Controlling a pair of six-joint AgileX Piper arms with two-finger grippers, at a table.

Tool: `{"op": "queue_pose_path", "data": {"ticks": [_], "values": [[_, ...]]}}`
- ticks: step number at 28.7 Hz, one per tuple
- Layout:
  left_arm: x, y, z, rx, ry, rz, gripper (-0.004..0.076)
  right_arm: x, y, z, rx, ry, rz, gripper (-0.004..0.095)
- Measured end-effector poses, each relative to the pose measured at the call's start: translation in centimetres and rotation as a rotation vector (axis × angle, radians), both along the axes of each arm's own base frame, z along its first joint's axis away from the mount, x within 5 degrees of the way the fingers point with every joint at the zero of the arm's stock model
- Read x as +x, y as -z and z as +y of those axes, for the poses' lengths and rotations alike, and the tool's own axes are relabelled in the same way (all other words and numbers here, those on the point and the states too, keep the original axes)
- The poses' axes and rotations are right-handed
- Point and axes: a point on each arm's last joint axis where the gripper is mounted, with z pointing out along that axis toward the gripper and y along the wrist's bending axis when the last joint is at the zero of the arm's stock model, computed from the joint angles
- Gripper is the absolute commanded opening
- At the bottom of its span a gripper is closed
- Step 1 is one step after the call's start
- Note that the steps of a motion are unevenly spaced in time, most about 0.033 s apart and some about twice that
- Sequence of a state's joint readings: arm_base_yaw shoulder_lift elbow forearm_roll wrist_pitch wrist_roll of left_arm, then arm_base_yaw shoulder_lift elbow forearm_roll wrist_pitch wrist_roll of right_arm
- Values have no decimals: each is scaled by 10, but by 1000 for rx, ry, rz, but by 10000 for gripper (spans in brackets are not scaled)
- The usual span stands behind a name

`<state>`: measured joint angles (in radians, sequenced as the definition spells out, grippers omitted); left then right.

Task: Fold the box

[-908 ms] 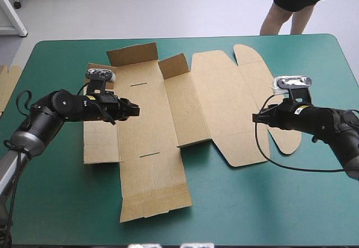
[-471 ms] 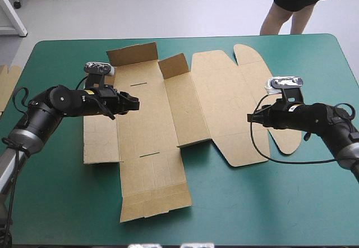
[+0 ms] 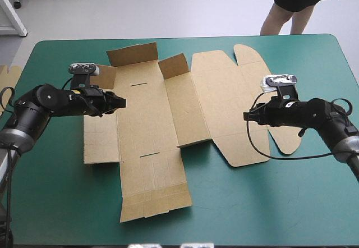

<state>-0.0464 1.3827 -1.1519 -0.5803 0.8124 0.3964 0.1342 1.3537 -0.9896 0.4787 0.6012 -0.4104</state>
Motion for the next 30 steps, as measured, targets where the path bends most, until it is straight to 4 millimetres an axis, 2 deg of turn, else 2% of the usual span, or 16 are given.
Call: {"op": "queue_pose_path", "data": {"ticks": [7, 13, 16, 20, 24, 30], "values": [[-12, -8, 41, 3, -104, 35, 277, 2, -7, 1, -3, -14, -14, 418], [-26, -10, 82, 33, -226, 69, 277, 0, -6, 1, -4, -28, 12, 420], [-36, 4, 99, 24, -296, 121, 277, -2, -5, 2, -4, -38, 34, 425], [-56, 35, 113, -16, -378, 212, 277, -3, -4, 2, -4, -45, 48, 425], [-73, 64, 111, -79, -415, 253, 277, -4, -4, 3, 6, -45, 53, 436], [-86, 94, 102, -155, -471, 222, 277, -6, -3, 4, 5, -57, 74, 519]]}}
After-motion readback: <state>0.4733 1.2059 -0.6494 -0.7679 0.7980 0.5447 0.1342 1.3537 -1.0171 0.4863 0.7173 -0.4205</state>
